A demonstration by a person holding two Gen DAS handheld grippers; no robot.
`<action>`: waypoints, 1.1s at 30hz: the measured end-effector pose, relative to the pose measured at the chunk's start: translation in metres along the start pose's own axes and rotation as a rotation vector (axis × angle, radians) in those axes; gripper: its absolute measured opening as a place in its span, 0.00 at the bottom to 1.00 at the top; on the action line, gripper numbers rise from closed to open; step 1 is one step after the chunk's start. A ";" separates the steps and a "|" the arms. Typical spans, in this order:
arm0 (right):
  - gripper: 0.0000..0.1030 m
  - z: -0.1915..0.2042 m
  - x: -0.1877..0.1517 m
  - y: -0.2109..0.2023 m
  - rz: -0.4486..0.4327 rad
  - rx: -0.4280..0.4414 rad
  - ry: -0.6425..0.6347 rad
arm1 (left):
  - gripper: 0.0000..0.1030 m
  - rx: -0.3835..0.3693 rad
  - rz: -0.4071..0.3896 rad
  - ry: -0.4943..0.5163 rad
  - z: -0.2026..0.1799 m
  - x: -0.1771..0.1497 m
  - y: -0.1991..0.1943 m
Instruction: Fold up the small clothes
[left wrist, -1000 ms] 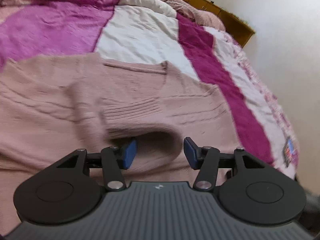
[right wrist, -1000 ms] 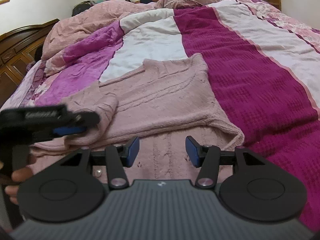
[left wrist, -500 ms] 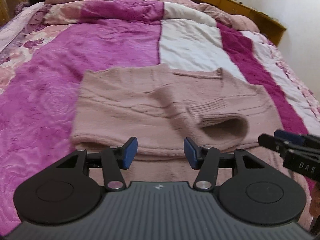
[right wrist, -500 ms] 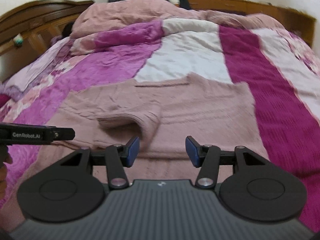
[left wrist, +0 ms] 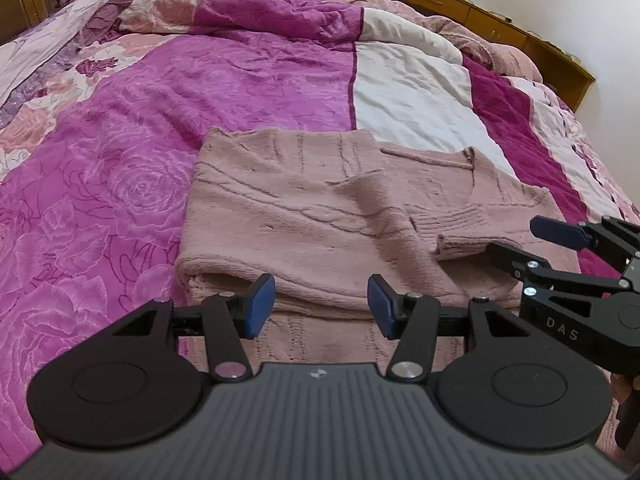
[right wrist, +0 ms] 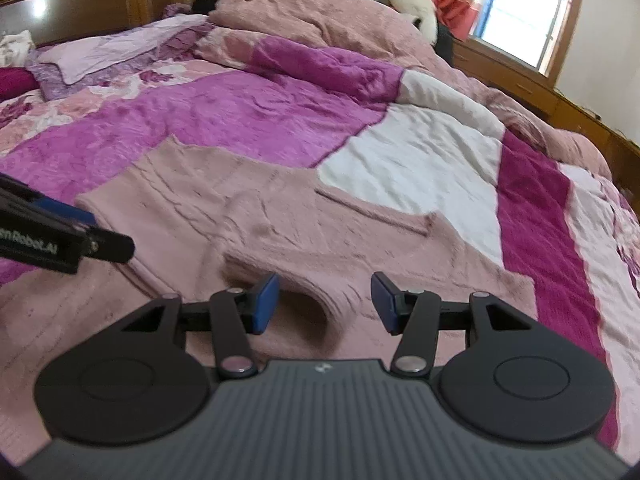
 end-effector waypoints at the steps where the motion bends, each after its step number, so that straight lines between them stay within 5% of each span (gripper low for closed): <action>1: 0.52 0.002 0.003 0.001 -0.006 0.006 -0.011 | 0.58 0.002 0.000 -0.003 0.001 0.000 0.000; 6: 0.50 0.010 0.010 0.010 -0.042 0.050 -0.066 | 0.58 0.007 -0.006 -0.004 0.001 0.004 0.002; 8: 0.30 0.013 0.011 0.015 -0.048 0.064 -0.094 | 0.58 0.007 -0.012 0.001 0.000 0.006 0.002; 9: 0.10 0.014 0.011 0.019 -0.044 0.062 -0.112 | 0.58 0.006 -0.018 0.003 -0.001 0.008 0.003; 20: 0.04 -0.059 0.012 0.000 -0.132 -0.107 0.113 | 0.58 0.009 -0.068 0.024 -0.016 0.030 0.028; 27: 0.13 -0.069 -0.012 -0.007 -0.072 0.037 0.153 | 0.58 0.056 -0.027 -0.001 -0.014 0.028 0.054; 30: 0.54 -0.049 -0.010 -0.008 -0.065 0.071 0.061 | 0.58 0.049 -0.017 -0.021 -0.009 0.026 0.053; 33: 0.56 -0.029 -0.004 -0.010 -0.092 0.117 -0.039 | 0.58 0.054 -0.026 -0.005 -0.007 0.025 0.048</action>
Point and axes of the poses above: each gripper's, at about its wrist camera, not at the fingertips, and y roughly the way its jaws point, z to its left, x to its top, the point moved 3 cm from there along y, roughly the way its jaws point, and after that the axes turned 14 degrees about -y, right-handed, at the moved point
